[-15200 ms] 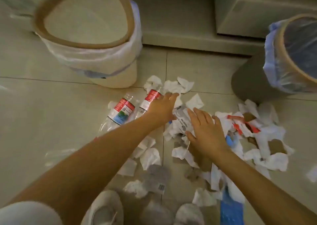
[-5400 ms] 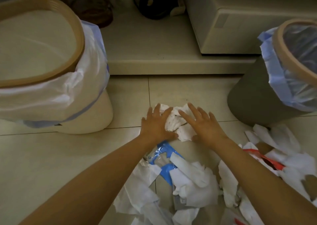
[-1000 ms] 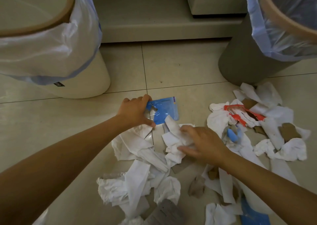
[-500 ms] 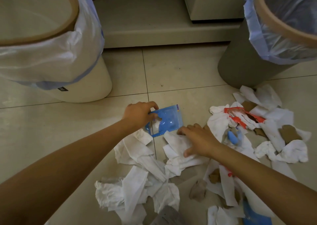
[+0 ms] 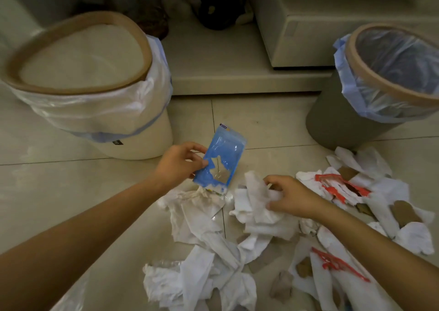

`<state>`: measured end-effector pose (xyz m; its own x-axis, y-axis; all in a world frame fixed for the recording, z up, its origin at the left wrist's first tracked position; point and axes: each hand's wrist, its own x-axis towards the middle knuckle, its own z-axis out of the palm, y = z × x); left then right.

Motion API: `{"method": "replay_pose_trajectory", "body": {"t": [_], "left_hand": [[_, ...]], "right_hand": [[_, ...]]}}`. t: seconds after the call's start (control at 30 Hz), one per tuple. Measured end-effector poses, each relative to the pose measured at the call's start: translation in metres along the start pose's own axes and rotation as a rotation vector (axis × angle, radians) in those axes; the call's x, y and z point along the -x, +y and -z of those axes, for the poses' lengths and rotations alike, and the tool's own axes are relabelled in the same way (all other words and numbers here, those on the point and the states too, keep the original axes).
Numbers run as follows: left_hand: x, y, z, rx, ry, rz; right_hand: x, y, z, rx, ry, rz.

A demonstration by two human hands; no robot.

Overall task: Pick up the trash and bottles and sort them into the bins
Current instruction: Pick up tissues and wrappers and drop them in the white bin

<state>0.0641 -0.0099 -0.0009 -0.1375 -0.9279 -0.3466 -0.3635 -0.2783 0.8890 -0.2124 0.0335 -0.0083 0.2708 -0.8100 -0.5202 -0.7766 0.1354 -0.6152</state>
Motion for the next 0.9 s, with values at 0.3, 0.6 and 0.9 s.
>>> {"method": "replay_pose_trajectory", "body": {"t": [0.3, 0.6, 0.9], "left_hand": [[0.046, 0.084, 0.070, 0.136, 0.192, -0.302], [0.053, 0.123, 0.181, 0.164, 0.542, -0.451], [0.021, 0.087, 0.251, -0.059, 0.687, -0.215]], "right_hand": [[0.031, -0.109, 0.060, -0.544, 0.209, 0.080], [-0.002, -0.250, 0.067, -0.648, 0.267, 0.303], [-0.079, -0.346, 0.027, -0.749, 0.386, 0.285]]}}
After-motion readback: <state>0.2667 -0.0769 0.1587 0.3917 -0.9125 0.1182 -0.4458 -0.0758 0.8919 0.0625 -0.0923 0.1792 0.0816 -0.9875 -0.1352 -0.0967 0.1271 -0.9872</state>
